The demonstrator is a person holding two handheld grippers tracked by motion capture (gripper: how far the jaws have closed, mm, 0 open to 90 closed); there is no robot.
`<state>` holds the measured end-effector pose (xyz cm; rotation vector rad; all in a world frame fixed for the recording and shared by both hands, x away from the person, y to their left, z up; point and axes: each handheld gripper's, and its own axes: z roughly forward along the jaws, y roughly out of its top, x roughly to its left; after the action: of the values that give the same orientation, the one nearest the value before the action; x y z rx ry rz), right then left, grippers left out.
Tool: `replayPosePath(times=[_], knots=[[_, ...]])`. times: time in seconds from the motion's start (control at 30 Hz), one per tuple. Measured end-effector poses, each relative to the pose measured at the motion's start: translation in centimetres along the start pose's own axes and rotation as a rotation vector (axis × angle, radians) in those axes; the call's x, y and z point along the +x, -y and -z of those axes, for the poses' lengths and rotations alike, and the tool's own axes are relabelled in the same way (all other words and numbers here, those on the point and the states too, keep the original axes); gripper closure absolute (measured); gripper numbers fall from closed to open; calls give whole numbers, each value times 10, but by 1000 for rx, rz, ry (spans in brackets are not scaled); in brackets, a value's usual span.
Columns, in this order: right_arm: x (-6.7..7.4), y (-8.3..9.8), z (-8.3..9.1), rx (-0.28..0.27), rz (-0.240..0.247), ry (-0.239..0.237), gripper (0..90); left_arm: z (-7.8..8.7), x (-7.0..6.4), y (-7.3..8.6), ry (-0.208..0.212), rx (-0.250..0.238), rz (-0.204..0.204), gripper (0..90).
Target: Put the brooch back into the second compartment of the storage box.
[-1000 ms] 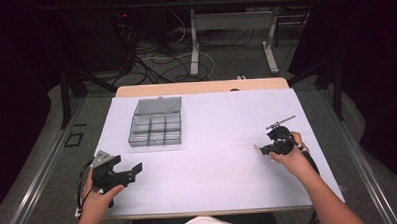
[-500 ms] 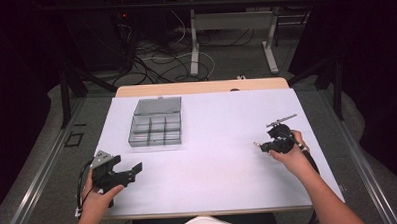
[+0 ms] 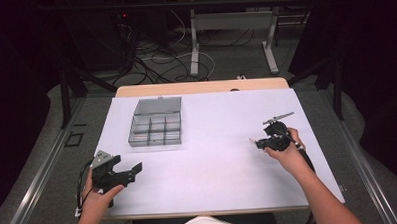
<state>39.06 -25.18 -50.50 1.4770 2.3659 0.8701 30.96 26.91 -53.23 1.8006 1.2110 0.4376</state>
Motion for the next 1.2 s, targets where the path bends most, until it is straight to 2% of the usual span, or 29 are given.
replayPosePath(times=[0.13, 0.33, 0.4, 0.5, 0.67, 0.93, 1.2], knots=[[5, -4, -2, -11, -2, -13, 808, 0, 0, 0, 1, 0, 0, 60], [12, -11, -5, -11, 19, -23, 809, 0, 0, 0, 0, -2, -1, 60], [15, -13, -7, -27, 18, -33, 809, 0, 0, 0, 0, -3, -1, 60], [18, -17, -7, -19, 31, -33, 808, 0, 0, 0, 2, 1, 0, 60], [27, -24, -10, -28, 33, -47, 809, 0, 0, 0, 3, 1, -2, 60], [41, -37, -14, -35, 68, -69, 809, 0, 0, 0, 5, 0, 0, 60], [55, -50, -18, -46, 83, -87, 809, 0, 1, 0, 6, -2, 0, 60]])
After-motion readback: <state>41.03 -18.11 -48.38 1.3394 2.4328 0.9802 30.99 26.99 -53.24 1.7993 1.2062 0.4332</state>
